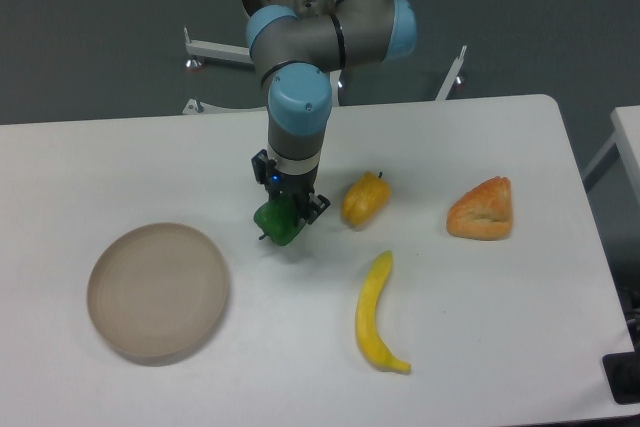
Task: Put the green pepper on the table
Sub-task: 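Lower the green pepper onto the table and open the gripper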
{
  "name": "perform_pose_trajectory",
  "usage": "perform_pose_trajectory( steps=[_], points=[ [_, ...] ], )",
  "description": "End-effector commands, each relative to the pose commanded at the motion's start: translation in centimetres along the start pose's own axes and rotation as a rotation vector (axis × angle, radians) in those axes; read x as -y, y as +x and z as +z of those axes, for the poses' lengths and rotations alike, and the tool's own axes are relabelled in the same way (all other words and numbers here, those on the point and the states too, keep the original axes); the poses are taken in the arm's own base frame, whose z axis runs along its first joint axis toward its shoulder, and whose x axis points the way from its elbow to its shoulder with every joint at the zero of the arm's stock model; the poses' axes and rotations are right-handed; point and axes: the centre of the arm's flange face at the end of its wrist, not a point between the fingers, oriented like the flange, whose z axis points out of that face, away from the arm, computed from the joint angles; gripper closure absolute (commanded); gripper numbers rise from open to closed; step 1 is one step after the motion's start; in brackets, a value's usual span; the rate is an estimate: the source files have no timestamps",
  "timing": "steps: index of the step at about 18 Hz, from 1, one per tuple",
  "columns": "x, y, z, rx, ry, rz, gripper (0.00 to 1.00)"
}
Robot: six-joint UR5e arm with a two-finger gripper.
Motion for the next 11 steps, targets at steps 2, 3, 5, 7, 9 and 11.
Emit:
perform_pose_trajectory(
  steps=[2, 3, 5, 7, 9, 11],
  points=[
    [0.11, -0.04, 0.20, -0.001, -0.001, -0.002, 0.59],
    [0.12, -0.21, 0.23, -0.001, -0.001, -0.003, 0.59],
    [0.15, -0.29, 0.45, -0.005, -0.004, -0.004, 0.59],
    [0.19, -0.40, 0.74, -0.009, -0.006, -0.003, 0.59],
    [0.26, -0.46, 0.60, -0.006, -0.005, -0.002, 0.59],
    [0.26, -0.48, 0.69, -0.008, -0.005, -0.002, 0.58]
  ],
)
